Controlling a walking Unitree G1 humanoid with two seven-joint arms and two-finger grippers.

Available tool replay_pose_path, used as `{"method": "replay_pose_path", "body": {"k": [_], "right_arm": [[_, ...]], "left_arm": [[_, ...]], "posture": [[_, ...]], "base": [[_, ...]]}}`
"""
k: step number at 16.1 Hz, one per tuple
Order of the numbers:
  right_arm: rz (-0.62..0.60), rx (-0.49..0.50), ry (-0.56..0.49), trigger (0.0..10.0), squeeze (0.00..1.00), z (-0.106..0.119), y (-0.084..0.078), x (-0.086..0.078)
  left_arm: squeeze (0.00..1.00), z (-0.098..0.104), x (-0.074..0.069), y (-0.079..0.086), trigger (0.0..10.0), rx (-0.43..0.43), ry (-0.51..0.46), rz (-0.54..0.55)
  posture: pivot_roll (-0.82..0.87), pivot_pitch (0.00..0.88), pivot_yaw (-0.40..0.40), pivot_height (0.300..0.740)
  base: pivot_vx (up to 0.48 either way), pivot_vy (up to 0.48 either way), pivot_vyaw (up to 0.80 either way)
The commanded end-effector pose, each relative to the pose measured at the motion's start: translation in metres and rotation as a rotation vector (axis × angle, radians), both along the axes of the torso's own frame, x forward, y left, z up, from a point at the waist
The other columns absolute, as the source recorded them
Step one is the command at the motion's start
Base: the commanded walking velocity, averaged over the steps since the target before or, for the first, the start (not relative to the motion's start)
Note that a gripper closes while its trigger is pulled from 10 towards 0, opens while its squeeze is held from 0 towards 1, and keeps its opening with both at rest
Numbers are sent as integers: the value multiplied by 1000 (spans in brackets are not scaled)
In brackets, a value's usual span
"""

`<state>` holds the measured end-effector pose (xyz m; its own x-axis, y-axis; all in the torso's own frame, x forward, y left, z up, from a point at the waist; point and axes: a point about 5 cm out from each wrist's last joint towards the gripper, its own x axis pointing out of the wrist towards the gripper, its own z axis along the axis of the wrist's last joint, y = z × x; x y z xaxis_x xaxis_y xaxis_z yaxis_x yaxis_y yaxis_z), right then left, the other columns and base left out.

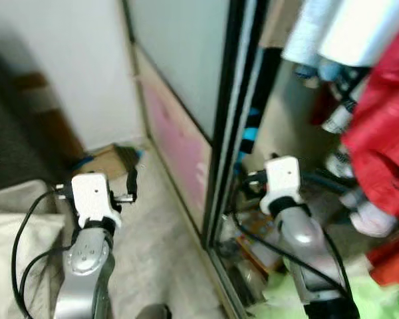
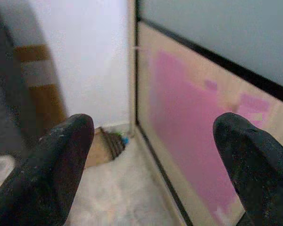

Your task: Clean up the room

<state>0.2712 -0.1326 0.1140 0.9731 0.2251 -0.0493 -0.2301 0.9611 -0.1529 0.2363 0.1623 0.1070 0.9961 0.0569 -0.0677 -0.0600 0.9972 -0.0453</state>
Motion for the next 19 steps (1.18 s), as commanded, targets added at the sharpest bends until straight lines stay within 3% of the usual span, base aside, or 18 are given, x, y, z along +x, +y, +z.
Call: {"method": "replay_pose_path", "body": {"k": [1,2,5,8,15,18,19], "right_arm": [[22,-11,-9,10000,0,3,-2,-3],[39,-32,-12,10000,0,2,-1,-5],[95,-47,-47,10000,0,6,4,-8],[358,-35,-3,10000,0,3,24,-15],[258,8,-1,10000,0,4,14,-2],[249,14,0,10000,0,3,13,0],[249,17,0,10000,0,3,14,1]], "left_arm": [[0,3,-1,-3,10000,-21,-2,-25],[0,4,-2,-7,10000,-49,-12,-66],[0,6,-3,-5,10000,-15,-28,-42],[0,7,-1,-4,10000,-27,-21,-61],[0,11,1,-5,10000,-24,-41,-43],[0,10,0,-8,10000,-94,-11,-51],[0,12,0,-5,10000,-45,-26,-29]], "posture": [[-10,0,-19,740],[-7,0,-21,740],[-5,0,-19,740],[-12,0,-8,740],[-8,0,-8,740],[-7,0,-5,740],[-8,0,-4,740]], "base": [[0,0,800],[0,0,800],[0,0,800],[0,0,800],[0,0,800],[0,0,800],[0,0,800]]}}
